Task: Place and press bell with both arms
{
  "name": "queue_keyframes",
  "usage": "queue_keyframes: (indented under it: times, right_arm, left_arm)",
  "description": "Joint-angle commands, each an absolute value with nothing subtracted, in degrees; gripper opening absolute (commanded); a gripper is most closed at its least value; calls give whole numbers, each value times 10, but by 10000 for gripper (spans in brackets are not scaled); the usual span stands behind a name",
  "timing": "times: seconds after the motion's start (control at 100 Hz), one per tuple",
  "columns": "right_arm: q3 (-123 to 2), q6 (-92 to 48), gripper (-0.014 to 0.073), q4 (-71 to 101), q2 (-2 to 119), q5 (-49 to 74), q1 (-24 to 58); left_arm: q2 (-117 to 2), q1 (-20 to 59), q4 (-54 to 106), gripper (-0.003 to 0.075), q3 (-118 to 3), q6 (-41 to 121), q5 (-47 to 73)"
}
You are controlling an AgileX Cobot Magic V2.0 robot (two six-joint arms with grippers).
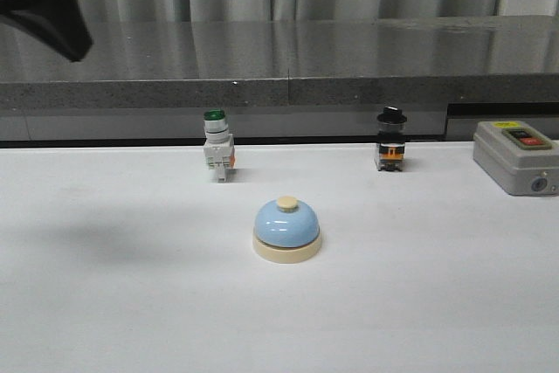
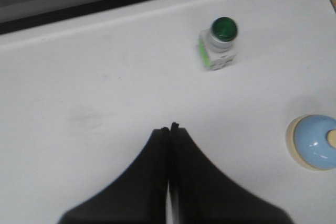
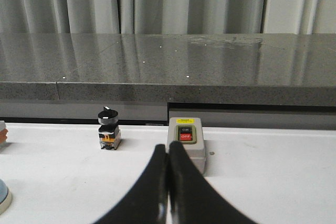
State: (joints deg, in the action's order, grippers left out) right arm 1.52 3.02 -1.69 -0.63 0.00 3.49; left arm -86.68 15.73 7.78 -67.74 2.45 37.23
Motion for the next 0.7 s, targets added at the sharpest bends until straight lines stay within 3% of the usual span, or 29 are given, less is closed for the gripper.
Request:
queue_keyframes:
  times: [0.0, 0.32, 0.69]
  right_arm:
    - [7, 29, -70, -22, -17, -50, 34]
    - [7, 29, -70, -22, -17, -50, 34]
    - [7, 29, -70, -22, -17, -50, 34]
  left_arm:
    - [-804, 131, 90, -20, -652, 19, 325]
    - [-647, 59, 90, -20, -500, 19, 291]
    - [-471, 53, 107, -20, -363, 19, 236]
